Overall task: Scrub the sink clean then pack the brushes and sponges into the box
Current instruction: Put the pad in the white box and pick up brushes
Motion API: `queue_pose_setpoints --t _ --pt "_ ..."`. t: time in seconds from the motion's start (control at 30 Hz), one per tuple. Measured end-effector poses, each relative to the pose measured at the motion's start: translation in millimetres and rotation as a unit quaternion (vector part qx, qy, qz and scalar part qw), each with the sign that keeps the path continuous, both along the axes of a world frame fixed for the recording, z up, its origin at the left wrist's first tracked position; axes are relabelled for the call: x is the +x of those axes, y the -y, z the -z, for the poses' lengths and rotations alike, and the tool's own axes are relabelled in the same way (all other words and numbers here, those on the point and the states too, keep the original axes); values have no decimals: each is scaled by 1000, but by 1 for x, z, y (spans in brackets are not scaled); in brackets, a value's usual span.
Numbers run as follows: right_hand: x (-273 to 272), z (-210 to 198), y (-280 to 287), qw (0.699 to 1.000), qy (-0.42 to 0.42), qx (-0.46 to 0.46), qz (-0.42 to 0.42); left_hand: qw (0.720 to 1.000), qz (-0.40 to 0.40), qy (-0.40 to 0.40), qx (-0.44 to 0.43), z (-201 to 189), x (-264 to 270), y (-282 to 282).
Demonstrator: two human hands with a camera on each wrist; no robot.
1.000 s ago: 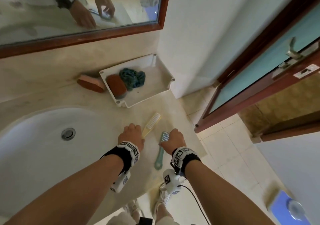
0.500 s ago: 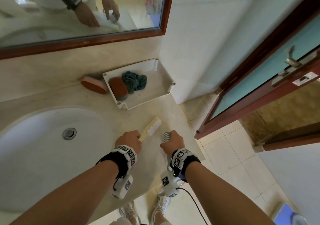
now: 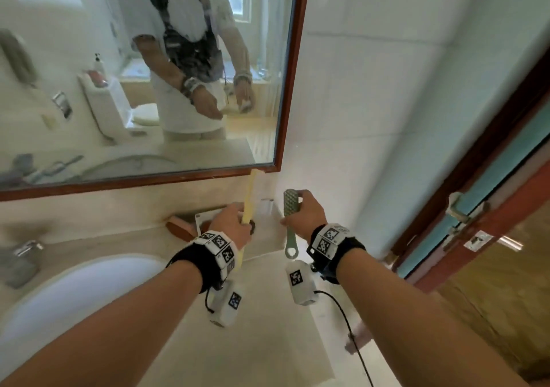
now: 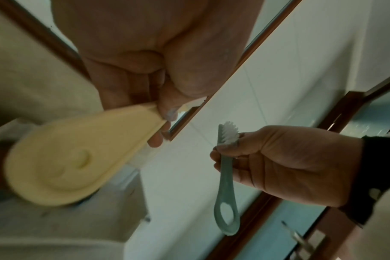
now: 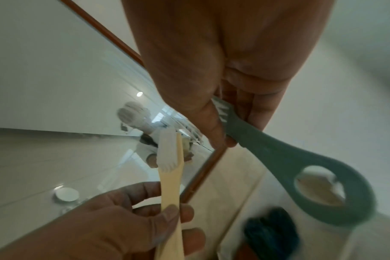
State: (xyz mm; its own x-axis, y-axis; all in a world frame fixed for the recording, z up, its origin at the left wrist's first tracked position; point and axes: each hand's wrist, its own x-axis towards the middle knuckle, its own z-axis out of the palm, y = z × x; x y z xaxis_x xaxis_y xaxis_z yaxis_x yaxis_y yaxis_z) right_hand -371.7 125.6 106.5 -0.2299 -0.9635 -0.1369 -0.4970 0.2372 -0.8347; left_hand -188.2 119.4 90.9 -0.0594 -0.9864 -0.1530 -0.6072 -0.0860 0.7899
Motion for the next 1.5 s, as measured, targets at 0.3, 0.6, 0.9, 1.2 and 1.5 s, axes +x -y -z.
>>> queue_pose_setpoints --t 0.3,0.6,0.9,1.2,1.5 --pt "-7 -103 35 991 -47 -119 -48 988 -74 -77 -112 -95 -19 33" --pt "-13 -130 60 989 -64 -134 -8 984 -52 -12 -169 -103 -37 73" --pt "-36 -71 95 997 -72 -33 -23 998 -55 -13 -31 -32 -43 106" --pt "-73 36 178 989 -36 108 -97 978 -128 84 139 58 -77 139" --pt "-62 125 228 953 -53 239 -178 949 -143 88 266 133 -94 154"
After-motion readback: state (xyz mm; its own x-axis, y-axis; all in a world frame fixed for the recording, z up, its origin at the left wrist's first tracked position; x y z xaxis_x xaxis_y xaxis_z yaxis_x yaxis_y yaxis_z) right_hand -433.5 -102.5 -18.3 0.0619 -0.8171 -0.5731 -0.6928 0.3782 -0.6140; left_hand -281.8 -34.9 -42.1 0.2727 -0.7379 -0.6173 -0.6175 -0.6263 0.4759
